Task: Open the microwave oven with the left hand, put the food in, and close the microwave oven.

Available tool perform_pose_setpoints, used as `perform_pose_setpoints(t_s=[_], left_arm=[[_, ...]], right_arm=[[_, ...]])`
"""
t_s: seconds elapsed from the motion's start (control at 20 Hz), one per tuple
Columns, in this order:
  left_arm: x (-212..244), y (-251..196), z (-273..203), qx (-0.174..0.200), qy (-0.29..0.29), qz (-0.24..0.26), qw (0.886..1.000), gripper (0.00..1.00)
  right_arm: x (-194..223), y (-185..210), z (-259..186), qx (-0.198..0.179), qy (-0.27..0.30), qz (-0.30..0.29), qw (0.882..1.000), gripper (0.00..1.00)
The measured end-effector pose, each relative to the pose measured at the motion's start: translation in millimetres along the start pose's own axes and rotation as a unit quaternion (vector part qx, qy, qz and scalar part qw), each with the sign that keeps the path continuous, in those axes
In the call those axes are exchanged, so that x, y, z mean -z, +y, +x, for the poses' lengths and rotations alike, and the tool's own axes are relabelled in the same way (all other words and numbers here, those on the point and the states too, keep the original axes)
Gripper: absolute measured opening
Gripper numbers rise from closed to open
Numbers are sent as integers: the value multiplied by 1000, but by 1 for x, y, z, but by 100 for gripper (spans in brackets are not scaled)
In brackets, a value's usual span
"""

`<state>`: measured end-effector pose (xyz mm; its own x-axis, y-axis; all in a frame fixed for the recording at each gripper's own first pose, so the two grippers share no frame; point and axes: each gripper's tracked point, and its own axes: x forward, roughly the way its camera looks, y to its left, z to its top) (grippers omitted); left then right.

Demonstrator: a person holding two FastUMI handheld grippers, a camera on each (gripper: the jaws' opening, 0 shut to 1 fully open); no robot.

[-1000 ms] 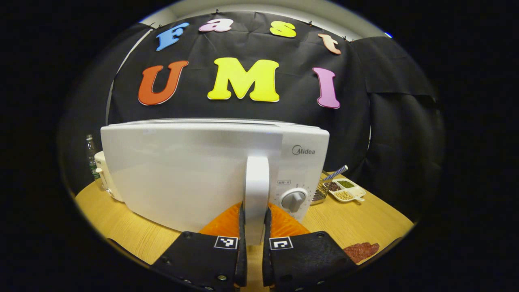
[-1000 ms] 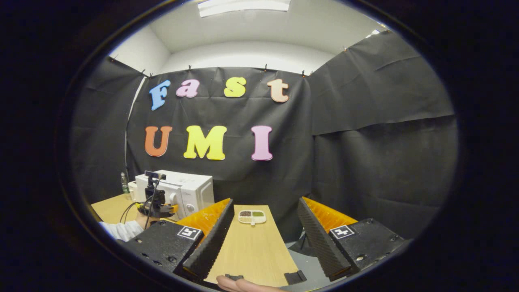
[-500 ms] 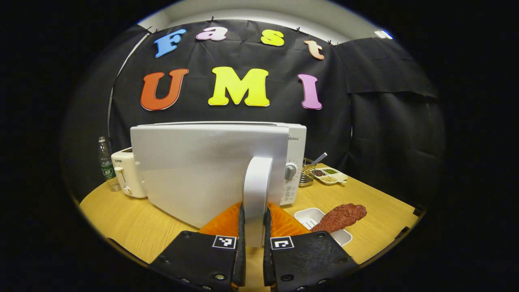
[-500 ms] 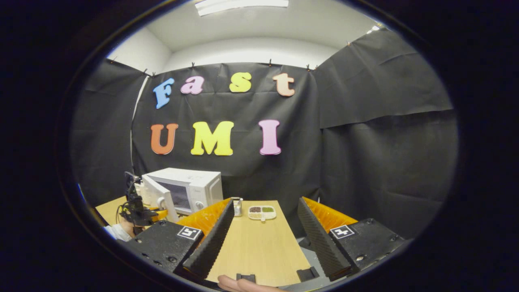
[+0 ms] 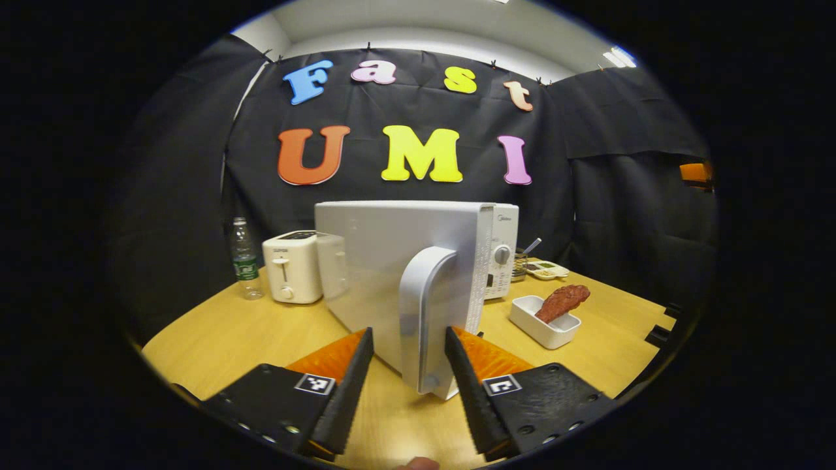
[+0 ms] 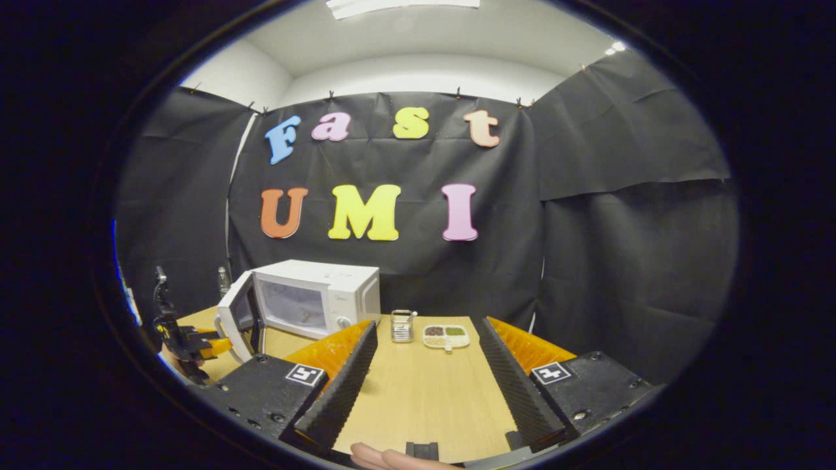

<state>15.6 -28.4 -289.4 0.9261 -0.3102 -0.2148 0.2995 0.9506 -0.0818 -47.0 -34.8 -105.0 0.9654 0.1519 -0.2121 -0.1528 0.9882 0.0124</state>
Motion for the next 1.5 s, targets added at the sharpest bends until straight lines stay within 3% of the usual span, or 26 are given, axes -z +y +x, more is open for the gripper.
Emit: perform_pose_setpoints(t_s=[0.05,0.1,0.3,0.35,0.4,0.5,0.55,0.6,0.65,1.0,1.05,1.1,1.15,1.2,1.25,1.3,1.4,1.45,1.5], left_arm=[[1,11,-13,-9,-1,0,1000,70],[0,22,-26,-20,0,-3,1000,92],[-15,47,-67,-52,-8,0,999,92],[-14,50,-77,-59,-4,6,998,92],[-18,57,-86,-73,-4,11,997,92],[-31,68,-104,-101,-8,6,995,92],[-42,68,-111,-107,-18,-5,994,92],[-53,66,-114,-107,-28,-21,994,92],[-63,60,-114,-103,-34,-32,994,92],[-130,35,-94,-106,-55,-28,992,92],[-139,33,-90,-110,-62,-25,992,92],[-147,30,-84,-113,-69,-21,991,92],[-153,26,-80,-114,-74,-18,990,92],[-158,22,-75,-115,-78,-16,990,92],[-160,20,-69,-116,-79,-13,990,92],[-158,19,-63,-120,-73,-10,990,92],[-155,23,-54,-137,-64,-6,988,92],[-157,23,-51,-143,-64,-5,988,92],[-159,21,-48,-144,-70,-5,987,92]], right_arm=[[3,8,5,-6,5,-2,1000,90],[6,17,11,-12,10,-4,1000,100],[24,46,40,-32,41,-14,999,100],[26,50,47,-36,48,-13,998,91],[27,52,58,-40,53,-10,998,100],[29,49,82,-35,62,-4,997,99],[32,48,94,-33,69,-1,997,91],[34,50,106,-37,78,0,996,91],[39,53,116,-45,88,1,995,98],[82,59,182,-108,175,24,978,99],[92,57,191,-111,190,28,975,89],[106,53,199,-108,213,38,970,89],[121,56,205,-120,238,55,962,97],[133,64,209,-142,264,77,951,96],[150,72,209,-163,294,100,936,80],[163,81,210,-181,318,125,922,89],[187,94,212,-208,360,161,895,84],[197,99,213,-220,377,177,882,67],[205,104,213,-231,391,189,871,65]])
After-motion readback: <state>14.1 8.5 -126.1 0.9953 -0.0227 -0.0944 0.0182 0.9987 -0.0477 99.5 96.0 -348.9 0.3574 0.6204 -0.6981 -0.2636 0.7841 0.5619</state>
